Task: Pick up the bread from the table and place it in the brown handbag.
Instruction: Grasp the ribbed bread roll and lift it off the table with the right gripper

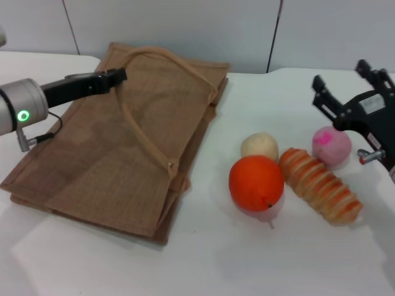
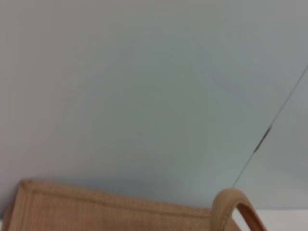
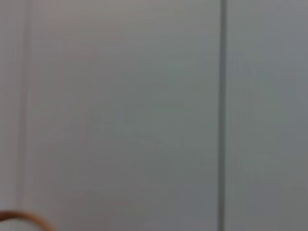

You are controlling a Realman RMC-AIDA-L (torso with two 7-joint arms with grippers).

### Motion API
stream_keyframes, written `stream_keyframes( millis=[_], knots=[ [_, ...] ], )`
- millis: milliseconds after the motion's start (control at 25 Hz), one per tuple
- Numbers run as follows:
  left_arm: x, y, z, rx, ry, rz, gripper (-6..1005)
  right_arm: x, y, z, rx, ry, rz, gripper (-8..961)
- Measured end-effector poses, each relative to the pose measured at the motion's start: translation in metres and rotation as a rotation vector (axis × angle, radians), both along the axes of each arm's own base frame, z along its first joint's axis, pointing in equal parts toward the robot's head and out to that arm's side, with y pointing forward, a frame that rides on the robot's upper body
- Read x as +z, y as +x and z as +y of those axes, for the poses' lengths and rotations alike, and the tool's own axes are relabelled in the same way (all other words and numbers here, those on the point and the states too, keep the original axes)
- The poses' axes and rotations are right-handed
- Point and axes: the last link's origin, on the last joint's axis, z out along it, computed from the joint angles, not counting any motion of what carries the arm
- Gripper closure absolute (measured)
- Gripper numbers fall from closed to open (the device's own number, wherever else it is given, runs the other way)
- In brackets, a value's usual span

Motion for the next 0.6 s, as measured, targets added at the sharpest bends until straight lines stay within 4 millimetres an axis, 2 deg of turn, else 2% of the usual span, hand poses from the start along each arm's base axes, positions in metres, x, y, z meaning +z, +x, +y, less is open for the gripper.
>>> stream_keyframes(
  millis=[320,600],
  knots=[
    [0.013,0.002,-0.024,-0.164,0.112,-0.072,877,-0.004,-0.016,-0.006,0.038,-0.248,-0.139,97],
    [0.014,0.004,-0.027,-0.196,0.128,-0.082,877,0.017,-0.025,-0.02,0.043,-0.406,-0.259,96]
  ],
)
